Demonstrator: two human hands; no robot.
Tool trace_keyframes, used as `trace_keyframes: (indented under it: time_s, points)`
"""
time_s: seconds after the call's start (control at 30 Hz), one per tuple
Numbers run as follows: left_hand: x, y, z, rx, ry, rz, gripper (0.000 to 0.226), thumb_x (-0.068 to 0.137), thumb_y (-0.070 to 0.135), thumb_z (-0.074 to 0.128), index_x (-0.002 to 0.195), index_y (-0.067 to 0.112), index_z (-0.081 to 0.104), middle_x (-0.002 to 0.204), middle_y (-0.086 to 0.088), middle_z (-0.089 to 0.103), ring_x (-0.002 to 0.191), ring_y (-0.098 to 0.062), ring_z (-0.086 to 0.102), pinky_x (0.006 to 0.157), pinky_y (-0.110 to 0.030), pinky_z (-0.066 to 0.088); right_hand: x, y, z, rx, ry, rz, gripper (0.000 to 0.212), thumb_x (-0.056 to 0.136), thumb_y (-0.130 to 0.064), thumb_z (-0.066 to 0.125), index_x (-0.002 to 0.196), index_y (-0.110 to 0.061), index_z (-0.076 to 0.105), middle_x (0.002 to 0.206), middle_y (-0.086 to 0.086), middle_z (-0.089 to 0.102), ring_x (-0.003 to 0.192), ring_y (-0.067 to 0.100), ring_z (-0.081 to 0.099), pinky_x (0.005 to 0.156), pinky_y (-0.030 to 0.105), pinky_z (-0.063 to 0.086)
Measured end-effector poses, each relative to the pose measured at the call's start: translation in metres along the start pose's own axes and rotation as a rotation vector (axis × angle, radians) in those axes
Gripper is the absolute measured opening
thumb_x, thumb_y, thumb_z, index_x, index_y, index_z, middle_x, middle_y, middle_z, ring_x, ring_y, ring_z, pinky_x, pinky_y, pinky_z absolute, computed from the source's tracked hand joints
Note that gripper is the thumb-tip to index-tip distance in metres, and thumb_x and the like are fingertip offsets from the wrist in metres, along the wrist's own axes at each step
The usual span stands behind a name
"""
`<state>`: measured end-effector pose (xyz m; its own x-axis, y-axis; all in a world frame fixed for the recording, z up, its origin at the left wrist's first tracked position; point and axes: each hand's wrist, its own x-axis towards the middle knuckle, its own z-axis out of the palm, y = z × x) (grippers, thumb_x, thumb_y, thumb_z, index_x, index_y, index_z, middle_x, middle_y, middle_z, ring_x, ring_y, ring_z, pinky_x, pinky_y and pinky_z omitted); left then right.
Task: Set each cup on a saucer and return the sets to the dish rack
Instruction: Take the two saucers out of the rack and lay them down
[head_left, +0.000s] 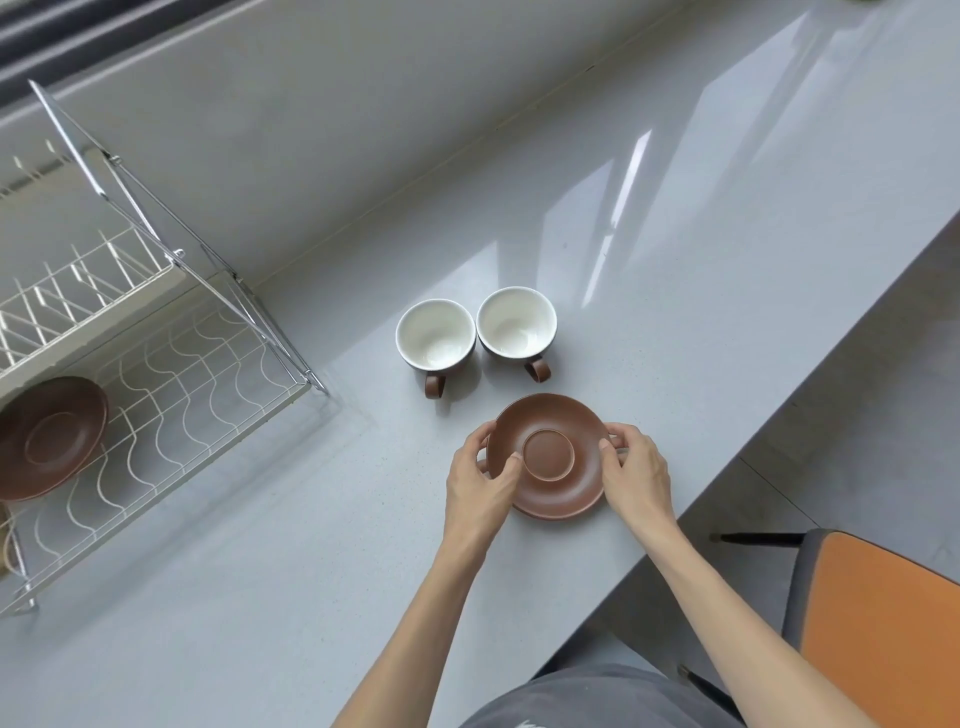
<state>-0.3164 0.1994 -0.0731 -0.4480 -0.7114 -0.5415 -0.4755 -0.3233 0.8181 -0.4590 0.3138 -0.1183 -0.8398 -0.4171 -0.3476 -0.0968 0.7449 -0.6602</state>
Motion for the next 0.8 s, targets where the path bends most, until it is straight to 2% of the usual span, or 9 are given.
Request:
trace_keyframes:
  time_s: [0.07, 0.17, 0.33, 0.4, 0.5, 0.63, 0.73, 0.8]
  points:
    - [0.0, -0.002, -0.001, 0.036, -0.013, -0.001, 0.051, 0.079, 0.042, 0.066, 0.129, 0.044, 0.057, 0.132, 0.015, 0.059, 0.115, -0.013, 0.065, 0.102, -0.041, 0.054, -0.002, -0.001, 0.0, -0.004, 0.0, -0.001, 0.026, 0.101, -0.022, 0.049, 0.124, -0.017, 0.059, 0.111, 0.006, 0.063, 0.1, 0.024, 0.061, 0.083, 0.029, 0.041]
    - [0.0, -0.003, -0.004, 0.087, -0.03, 0.016, 0.047, 0.085, 0.035, 0.064, 0.132, 0.04, 0.057, 0.133, 0.014, 0.058, 0.119, -0.01, 0.061, 0.105, -0.04, 0.051, -0.004, -0.003, -0.001, -0.017, -0.005, -0.005, 0.028, 0.101, -0.024, 0.047, 0.127, -0.017, 0.057, 0.114, 0.006, 0.063, 0.103, 0.024, 0.061, 0.084, 0.031, 0.042]
    - [-0.002, -0.004, -0.014, 0.211, -0.065, 0.011, 0.042, 0.092, 0.032, 0.06, 0.133, 0.037, 0.057, 0.134, 0.006, 0.059, 0.117, -0.009, 0.06, 0.106, -0.041, 0.049, -0.012, -0.01, -0.004, -0.16, -0.029, -0.032, 0.042, 0.103, -0.031, 0.043, 0.141, -0.016, 0.047, 0.132, 0.009, 0.055, 0.114, 0.027, 0.058, 0.091, 0.037, 0.045]
    - [-0.003, -0.003, -0.021, 0.264, -0.083, 0.005, 0.041, 0.093, 0.032, 0.059, 0.134, 0.034, 0.058, 0.136, 0.005, 0.06, 0.115, -0.01, 0.062, 0.105, -0.042, 0.049, -0.019, -0.017, -0.004, -0.254, 0.023, -0.074, 0.047, 0.102, -0.033, 0.043, 0.145, -0.014, 0.042, 0.138, 0.009, 0.049, 0.12, 0.028, 0.056, 0.091, 0.04, 0.047]
    - [-0.006, -0.003, -0.036, 0.362, -0.103, 0.014, 0.041, 0.095, 0.035, 0.057, 0.136, 0.031, 0.057, 0.136, 0.002, 0.06, 0.116, -0.013, 0.063, 0.104, -0.042, 0.05, -0.028, -0.031, -0.001, -0.335, 0.122, -0.228, 0.046, 0.1, -0.03, 0.05, 0.141, -0.012, 0.047, 0.135, 0.011, 0.051, 0.119, 0.029, 0.054, 0.093, 0.042, 0.047]
    - [-0.009, -0.007, -0.068, 0.668, -0.09, 0.055, 0.045, 0.097, 0.042, 0.051, 0.141, 0.032, 0.051, 0.14, 0.001, 0.058, 0.124, -0.02, 0.057, 0.106, -0.039, 0.045, -0.034, -0.057, 0.011, -0.368, 0.121, -0.409, 0.039, 0.096, -0.024, 0.056, 0.133, -0.012, 0.057, 0.127, 0.009, 0.059, 0.115, 0.029, 0.058, 0.096, 0.043, 0.045]
    - [-0.014, -0.008, -0.1, 0.968, -0.086, 0.085, 0.049, 0.1, 0.044, 0.045, 0.147, 0.03, 0.044, 0.141, -0.002, 0.055, 0.128, -0.026, 0.054, 0.1, -0.037, 0.043, -0.04, -0.082, 0.026, -0.393, 0.018, -0.515, 0.035, 0.096, -0.025, 0.055, 0.128, -0.012, 0.062, 0.126, 0.01, 0.062, 0.115, 0.033, 0.06, 0.095, 0.045, 0.047]
    - [-0.017, -0.009, -0.121, 1.119, -0.05, 0.103, 0.051, 0.101, 0.044, 0.042, 0.149, 0.027, 0.041, 0.143, -0.004, 0.054, 0.129, -0.028, 0.052, 0.099, -0.038, 0.043, -0.046, -0.099, 0.037, -0.439, -0.081, -0.582, 0.038, 0.098, -0.03, 0.052, 0.132, -0.013, 0.059, 0.129, 0.009, 0.061, 0.117, 0.032, 0.059, 0.095, 0.044, 0.047]
